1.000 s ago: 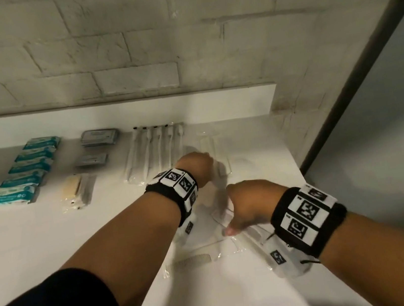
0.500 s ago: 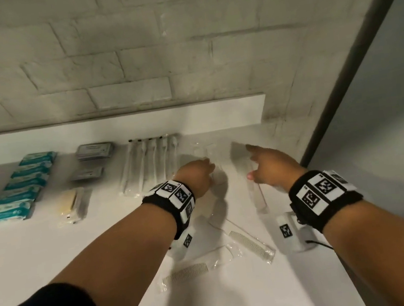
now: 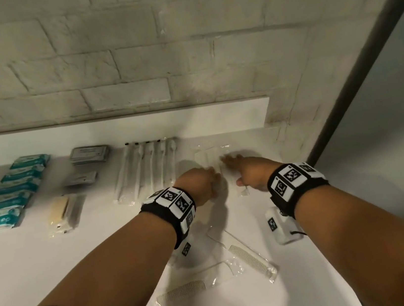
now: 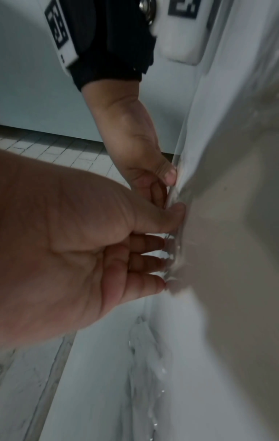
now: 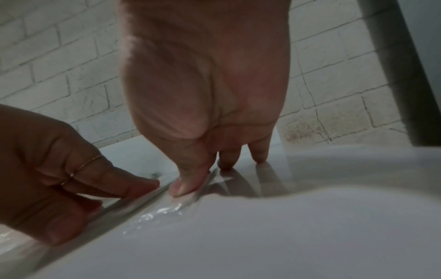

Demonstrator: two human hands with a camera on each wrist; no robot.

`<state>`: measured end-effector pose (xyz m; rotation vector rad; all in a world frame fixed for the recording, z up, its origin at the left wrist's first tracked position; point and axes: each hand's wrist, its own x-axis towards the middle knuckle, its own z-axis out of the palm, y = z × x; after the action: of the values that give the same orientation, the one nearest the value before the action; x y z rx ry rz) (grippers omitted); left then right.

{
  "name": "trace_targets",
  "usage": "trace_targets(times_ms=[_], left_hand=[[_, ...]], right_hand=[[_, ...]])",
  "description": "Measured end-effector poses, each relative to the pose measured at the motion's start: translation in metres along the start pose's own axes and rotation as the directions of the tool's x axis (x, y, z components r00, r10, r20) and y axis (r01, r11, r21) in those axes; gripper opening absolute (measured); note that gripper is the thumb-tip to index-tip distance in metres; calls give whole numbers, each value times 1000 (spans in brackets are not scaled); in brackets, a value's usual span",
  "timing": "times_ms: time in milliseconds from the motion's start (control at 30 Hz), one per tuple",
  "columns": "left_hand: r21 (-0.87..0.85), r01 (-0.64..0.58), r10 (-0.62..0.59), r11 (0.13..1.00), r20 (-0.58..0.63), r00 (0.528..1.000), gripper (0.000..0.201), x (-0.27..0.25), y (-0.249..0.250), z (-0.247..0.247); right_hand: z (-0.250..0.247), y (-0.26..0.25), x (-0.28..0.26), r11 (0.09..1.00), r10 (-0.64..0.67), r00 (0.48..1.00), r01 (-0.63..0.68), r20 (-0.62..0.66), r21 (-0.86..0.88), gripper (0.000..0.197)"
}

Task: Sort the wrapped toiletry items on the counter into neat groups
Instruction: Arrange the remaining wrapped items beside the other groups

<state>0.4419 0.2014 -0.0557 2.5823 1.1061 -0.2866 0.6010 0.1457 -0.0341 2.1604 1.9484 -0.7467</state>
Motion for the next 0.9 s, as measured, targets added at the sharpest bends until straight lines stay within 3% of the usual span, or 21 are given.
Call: trace_targets(times_ms=[67, 200, 300, 367, 400, 433, 500, 567, 667, 800, 900], left_hand=[[-19, 15, -16, 1000, -11, 1000, 31, 1, 0, 1], [18, -8, 8, 1000, 8, 1000, 52, -1, -2, 3], [28, -30, 30, 999, 10, 1000, 53, -5, -1, 0], [45, -41, 41, 998, 3, 999, 49, -6, 0, -1], [62, -62, 62, 996, 1, 998, 44, -8, 1, -3], [86, -86, 86, 993, -2, 996, 38, -9, 2, -5], [136, -127, 129, 982, -5, 992, 34, -10, 4, -7], [179, -153, 155, 972, 1, 988, 36, -10, 5, -8], [197, -154, 150, 968, 35, 988, 39, -10, 2, -6], [207, -160, 154, 965, 43, 987, 36, -8, 1, -6], [174, -134, 139, 976, -14, 990, 38, -8, 2, -8]], right_hand=[[1, -1, 8, 1000, 7, 1000, -6, -17, 28, 86], [4, -1, 8, 999, 15, 999, -14, -34, 37, 90], [1, -3, -5, 960, 43, 984, 7, -171, 280, 89], [-3, -11, -24, 937, 78, 957, 25, -279, 349, 79], [-3, -19, -36, 956, 67, 951, 25, -301, 292, 67], [0, -27, -47, 979, 23, 961, 35, -276, 201, 56], [15, -49, -70, 994, -84, 994, 89, -73, 67, 46], [35, -66, -81, 991, -130, 988, 133, 80, -32, 38], [49, -82, -76, 993, -49, 994, 59, 95, -100, 36], [51, -82, -71, 1000, -16, 997, 15, 70, 10, 60], [39, -72, -75, 994, -97, 991, 102, 94, -49, 32]])
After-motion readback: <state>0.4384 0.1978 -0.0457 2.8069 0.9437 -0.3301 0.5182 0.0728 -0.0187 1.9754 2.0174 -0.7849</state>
